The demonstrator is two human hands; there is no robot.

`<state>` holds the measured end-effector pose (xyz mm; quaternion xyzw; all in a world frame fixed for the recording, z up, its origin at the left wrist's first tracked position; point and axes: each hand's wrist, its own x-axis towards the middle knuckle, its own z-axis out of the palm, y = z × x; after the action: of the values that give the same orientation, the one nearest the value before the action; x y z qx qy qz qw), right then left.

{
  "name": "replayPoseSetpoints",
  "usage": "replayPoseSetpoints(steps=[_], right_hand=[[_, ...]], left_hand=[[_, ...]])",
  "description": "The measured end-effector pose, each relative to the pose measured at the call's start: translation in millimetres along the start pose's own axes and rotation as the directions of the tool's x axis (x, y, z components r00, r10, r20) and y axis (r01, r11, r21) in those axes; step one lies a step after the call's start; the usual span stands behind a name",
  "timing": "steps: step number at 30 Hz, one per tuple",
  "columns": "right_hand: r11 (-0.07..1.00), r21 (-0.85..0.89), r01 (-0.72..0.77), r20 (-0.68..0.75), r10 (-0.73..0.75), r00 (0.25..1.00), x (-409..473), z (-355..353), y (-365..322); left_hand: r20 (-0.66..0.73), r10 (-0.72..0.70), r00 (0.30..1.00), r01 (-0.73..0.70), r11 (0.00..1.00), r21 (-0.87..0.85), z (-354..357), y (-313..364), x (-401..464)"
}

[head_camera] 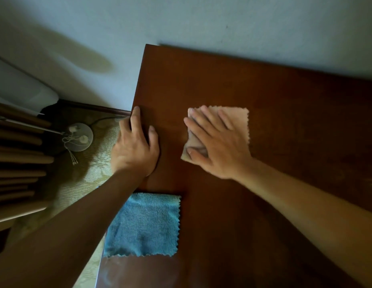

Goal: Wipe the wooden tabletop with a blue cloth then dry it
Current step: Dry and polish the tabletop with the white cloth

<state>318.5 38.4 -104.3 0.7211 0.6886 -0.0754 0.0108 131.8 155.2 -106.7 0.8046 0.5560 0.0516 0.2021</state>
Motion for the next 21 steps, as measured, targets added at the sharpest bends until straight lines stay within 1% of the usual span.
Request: replayPoseSetpoints(steps=[1, 2, 3, 5, 7, 9, 11, 12, 16, 19, 21], right_hand=[[1.000, 0.009, -0.005, -0.014, 0.005, 1.000, 15, -4, 10], [0.999, 0.020, -0.045, -0.040, 0.045, 0.998, 32, -8, 23], [0.993, 0.030, -0.113, -0.068, 0.114, 0.991, 49, -12, 37], [0.967, 0.031, -0.253, -0.079, 0.254, 0.964, 78, -17, 63], [0.946, 0.022, -0.323, -0.056, 0.324, 0.944, 93, -15, 70], [0.933, 0.034, -0.358, -0.059, 0.359, 0.931, 88, -13, 60], [0.938, 0.059, -0.342, -0.075, 0.346, 0.935, 59, -7, 40], [0.948, 0.068, -0.310, -0.084, 0.315, 0.945, 39, -3, 26], [0.990, 0.044, -0.135, -0.075, 0.138, 0.988, -32, 10, -15], [0.998, 0.018, -0.058, -0.022, 0.059, 0.998, -34, 8, -6], [0.999, 0.001, -0.052, 0.002, 0.052, 0.999, -10, 2, 13]], left_hand=[[-0.002, 0.000, 1.000, 0.000, 1.000, -0.004, -1, 0, 0], [-0.003, -0.001, 1.000, 0.001, 1.000, -0.006, -1, 0, 0], [-0.003, 0.000, 1.000, 0.000, 1.000, -0.008, -1, 1, 0], [-0.005, 0.007, 1.000, -0.007, 1.000, -0.005, 0, 1, 0], [-0.019, 0.009, 1.000, -0.009, 1.000, -0.002, 1, -1, 0], [-0.027, 0.008, 1.000, -0.008, 1.000, -0.001, 2, -1, 0], [-0.035, 0.013, 0.999, -0.013, 1.000, -0.005, 2, -1, -1], [-0.039, 0.019, 0.999, -0.020, 1.000, -0.010, 2, -1, -1], [-0.078, 0.051, 0.996, -0.053, 0.999, -0.013, 2, -3, 0], [-0.117, 0.114, 0.987, -0.112, 0.993, 0.023, 2, -4, 0], [-0.118, 0.143, 0.983, -0.137, 0.989, 0.055, 3, -4, 0]])
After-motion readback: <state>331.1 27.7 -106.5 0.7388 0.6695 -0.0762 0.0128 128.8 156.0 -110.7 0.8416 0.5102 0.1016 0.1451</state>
